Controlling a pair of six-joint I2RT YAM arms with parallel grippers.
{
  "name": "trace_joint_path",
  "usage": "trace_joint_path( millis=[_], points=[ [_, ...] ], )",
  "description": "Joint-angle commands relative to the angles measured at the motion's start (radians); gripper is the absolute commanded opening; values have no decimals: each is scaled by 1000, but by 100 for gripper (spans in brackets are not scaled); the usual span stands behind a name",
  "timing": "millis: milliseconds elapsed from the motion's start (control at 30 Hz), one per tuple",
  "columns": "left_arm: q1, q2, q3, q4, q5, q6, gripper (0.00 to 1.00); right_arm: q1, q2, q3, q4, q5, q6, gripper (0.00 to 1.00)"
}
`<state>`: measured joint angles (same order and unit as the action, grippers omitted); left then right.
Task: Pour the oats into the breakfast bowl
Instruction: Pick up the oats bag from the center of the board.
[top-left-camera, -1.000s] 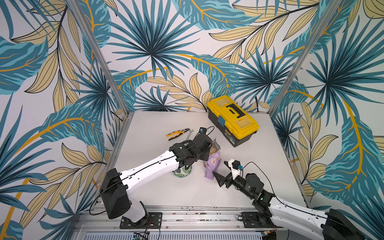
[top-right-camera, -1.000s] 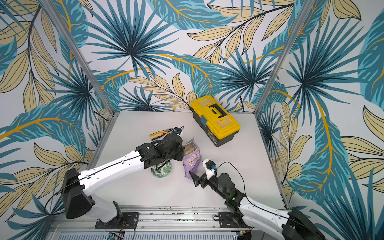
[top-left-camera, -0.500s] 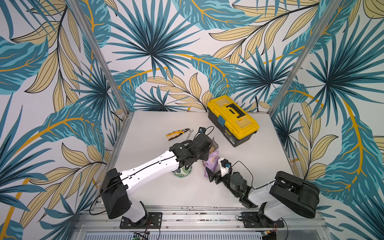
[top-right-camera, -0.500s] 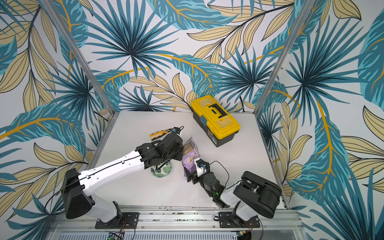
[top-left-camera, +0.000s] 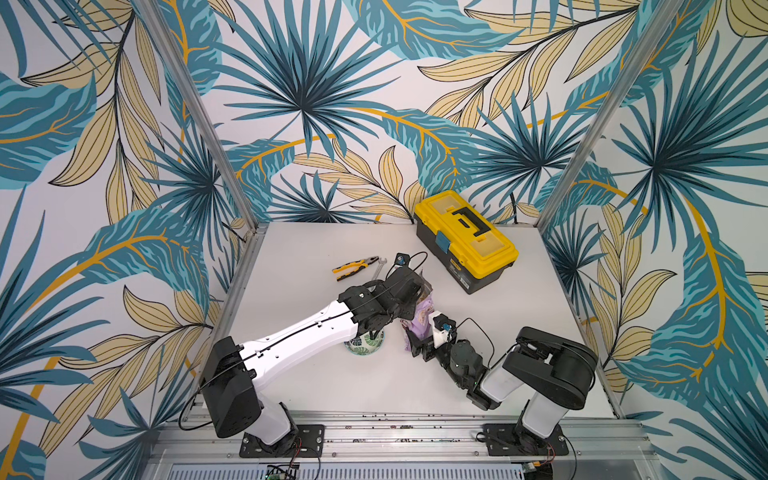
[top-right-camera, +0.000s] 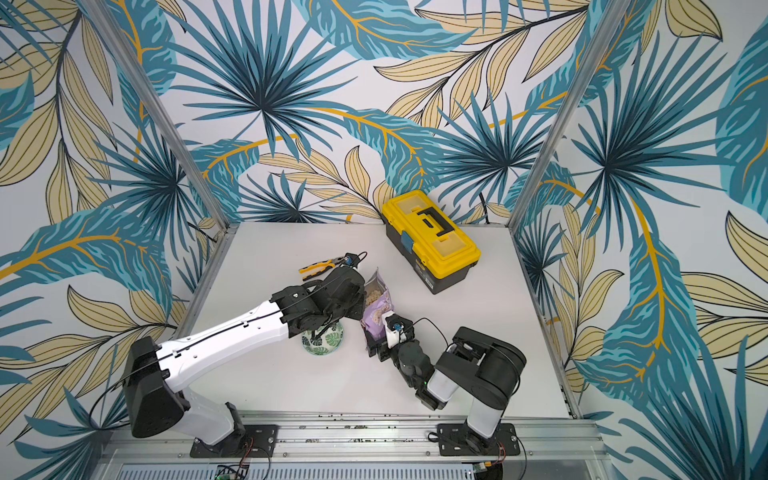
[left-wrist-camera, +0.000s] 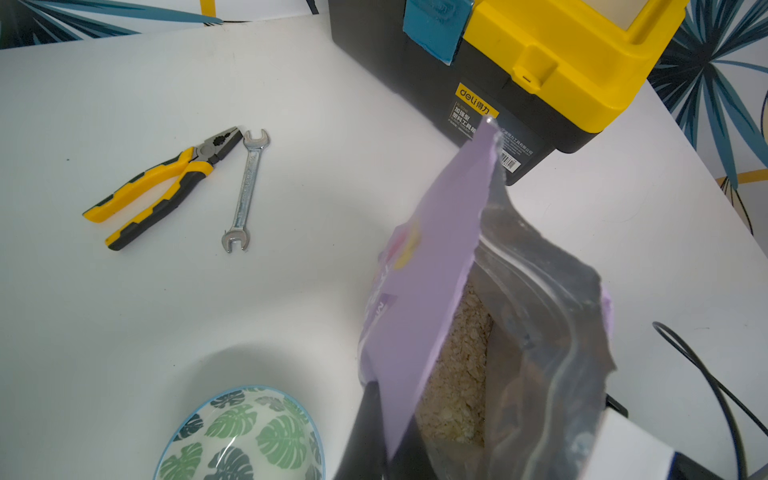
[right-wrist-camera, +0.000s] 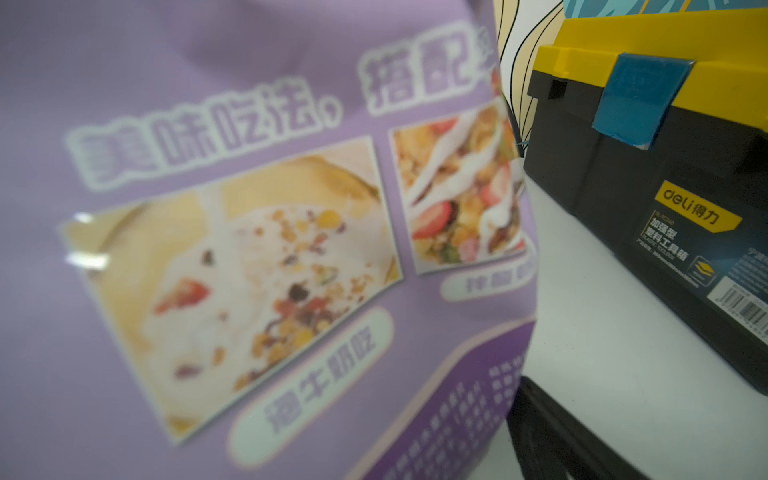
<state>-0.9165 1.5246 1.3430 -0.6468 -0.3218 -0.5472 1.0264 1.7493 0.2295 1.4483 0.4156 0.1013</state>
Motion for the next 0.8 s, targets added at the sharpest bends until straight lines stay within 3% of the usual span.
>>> trace_joint_path(
  millis=[0,167,233,400,767],
  points=[
    [-9,0,7,12,9,10,0,-26,38,26,48,10,-43,99],
    [-9,13,5,12,5,12,0,-59,71,37,65,-28,-78,99],
    [-9,20,5,11,-2,13,0,-70,78,38,61,-54,-84,95],
    [-7,27,1,-4,-22,11,0,-79,94,43,22,-85,-101,75],
    [-1,-22,-18,-111,-142,2,0,-133,75,19,-3,-99,5,27]
  ],
)
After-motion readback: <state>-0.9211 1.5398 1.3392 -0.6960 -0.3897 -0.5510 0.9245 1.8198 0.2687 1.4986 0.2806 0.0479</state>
